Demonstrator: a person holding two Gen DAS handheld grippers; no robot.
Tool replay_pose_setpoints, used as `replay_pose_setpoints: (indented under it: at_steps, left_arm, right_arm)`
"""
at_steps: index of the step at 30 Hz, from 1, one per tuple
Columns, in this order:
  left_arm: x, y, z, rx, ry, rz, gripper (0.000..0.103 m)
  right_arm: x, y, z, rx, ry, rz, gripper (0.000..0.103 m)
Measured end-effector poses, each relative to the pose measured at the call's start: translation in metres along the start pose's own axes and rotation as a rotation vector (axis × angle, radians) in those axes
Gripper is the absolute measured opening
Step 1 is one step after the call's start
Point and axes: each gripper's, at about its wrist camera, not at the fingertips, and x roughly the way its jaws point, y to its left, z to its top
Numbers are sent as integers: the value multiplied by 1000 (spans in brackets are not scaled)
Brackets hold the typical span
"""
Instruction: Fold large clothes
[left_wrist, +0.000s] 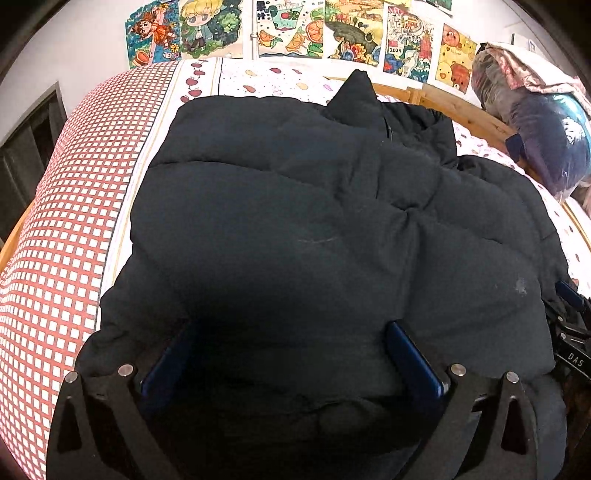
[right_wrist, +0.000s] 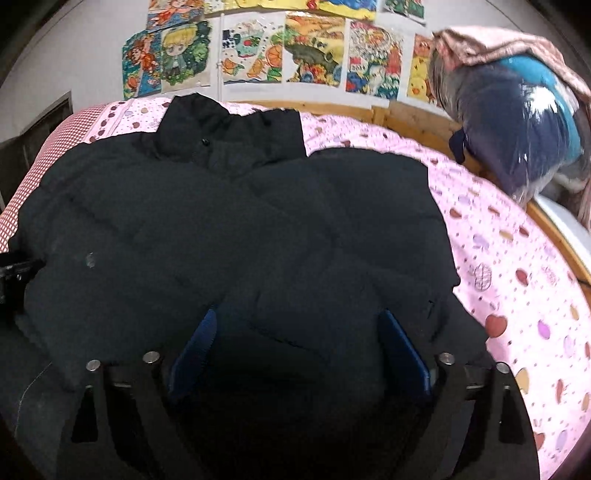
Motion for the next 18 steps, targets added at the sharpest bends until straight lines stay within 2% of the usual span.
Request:
replay_pose_setpoints:
  at_steps: [6, 11, 15, 18]
  left_arm:
    - [2, 0, 0, 6, 1, 10, 103]
    - [-3, 1, 3, -4, 14, -5, 103]
    - [-30, 6, 3, -41, 38, -21, 103]
    - [-58, 6, -3, -61, 33, -40, 103]
  right_arm:
    - [13, -4, -9, 24, 14, -3, 101]
    - [14, -11, -5, 57, 17, 37, 102]
    - [-1, -21, 0, 109, 42, 84, 102]
    - [-28, -26, -4, 146, 41, 160, 102]
